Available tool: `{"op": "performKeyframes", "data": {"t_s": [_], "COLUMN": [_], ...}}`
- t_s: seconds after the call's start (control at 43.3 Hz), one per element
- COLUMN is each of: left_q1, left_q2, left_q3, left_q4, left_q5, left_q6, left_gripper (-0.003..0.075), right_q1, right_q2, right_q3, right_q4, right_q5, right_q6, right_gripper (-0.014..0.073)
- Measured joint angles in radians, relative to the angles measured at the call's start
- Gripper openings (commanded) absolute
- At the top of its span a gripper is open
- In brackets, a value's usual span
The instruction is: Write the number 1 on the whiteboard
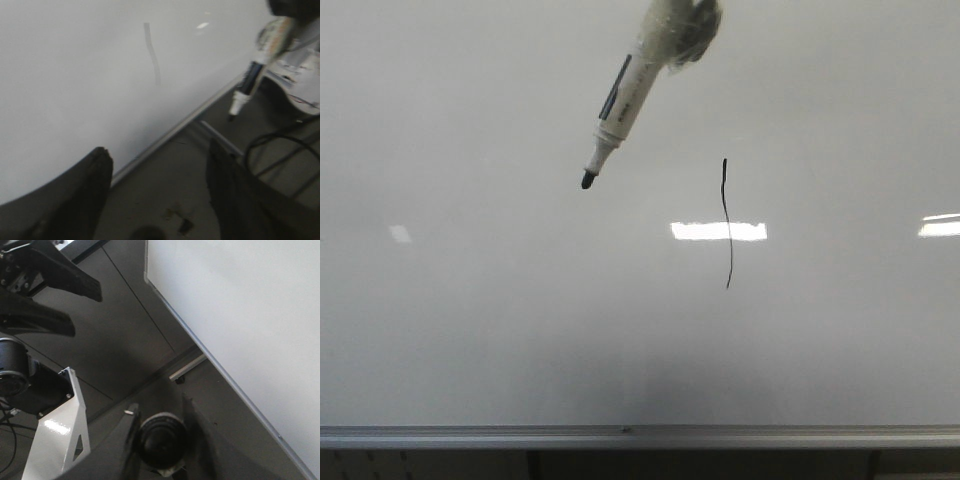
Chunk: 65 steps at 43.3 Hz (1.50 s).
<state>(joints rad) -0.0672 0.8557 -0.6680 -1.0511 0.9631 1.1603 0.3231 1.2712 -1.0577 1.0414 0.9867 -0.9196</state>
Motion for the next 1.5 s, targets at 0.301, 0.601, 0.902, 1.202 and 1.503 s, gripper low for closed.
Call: {"op": "performKeyframes", "data": {"t_s": [0.301,0.601,0.902,1.202,1.503], "left_q1": [-0.139,-0.376,-0.44,-0.442,-0.442], "left_q2": [0.214,0.382,0.481,0.483,0.483], "left_q3": [-0.107,-0.189,-0.248,-0.253,-0.253], "left_q4": [-0.087,-0.088,-0.09,-0.081,-0.066], "left_q5": [0.134,0.082,0.05,0.071,0.075], "left_q6": [0.107,0.118,0.118,0.12,0.125], "left_gripper": [0.0503,0.0498,0.0324,-0.0023,-0.002], "right_q1": [0.0,0.0,0.0,0.0,0.0], "right_q2": [0.0,0.0,0.0,0.0,0.0], "right_q3": [0.0,-0.002,-0.002,-0.002,-0.002], "right_q4": [0.046,0.075,0.077,0.077,0.077], "right_q5": [0.096,0.128,0.145,0.139,0.126], "right_q6": [-0.002,-0.004,-0.004,-0.004,-0.004], "right_gripper": [-0.0061,-0.0061,-0.0061,-0.0061,0.0275]}}
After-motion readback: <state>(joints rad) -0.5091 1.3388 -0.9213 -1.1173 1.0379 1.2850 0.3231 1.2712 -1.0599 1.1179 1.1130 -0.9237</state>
